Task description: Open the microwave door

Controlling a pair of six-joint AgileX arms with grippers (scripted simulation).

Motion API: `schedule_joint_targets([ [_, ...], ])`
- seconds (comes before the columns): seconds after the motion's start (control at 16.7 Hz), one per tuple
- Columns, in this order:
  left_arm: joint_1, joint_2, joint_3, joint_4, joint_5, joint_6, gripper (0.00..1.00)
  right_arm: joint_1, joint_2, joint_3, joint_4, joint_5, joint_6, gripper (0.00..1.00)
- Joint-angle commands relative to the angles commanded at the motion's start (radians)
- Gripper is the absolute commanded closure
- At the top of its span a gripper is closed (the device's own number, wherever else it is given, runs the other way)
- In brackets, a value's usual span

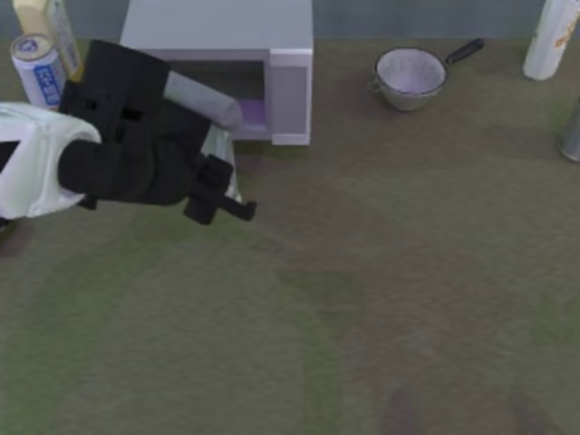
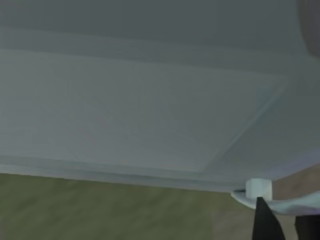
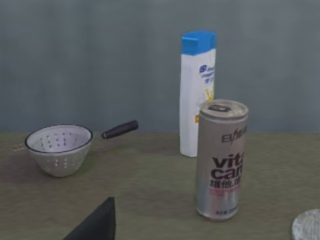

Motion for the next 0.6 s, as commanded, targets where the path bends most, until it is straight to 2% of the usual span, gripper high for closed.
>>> schedule_joint_targets([
  [0.3, 0.029, -0.015, -0.012, -0.007, 0.032, 0.053, 1.0, 0.0, 0.0, 0.0, 0.0, 0.0, 0.0, 0.0],
  [0.6, 0.03, -0.015, -0.013, -0.008, 0.034, 0.056, 1.0, 0.0, 0.0, 0.0, 0.0, 0.0, 0.0, 0.0],
])
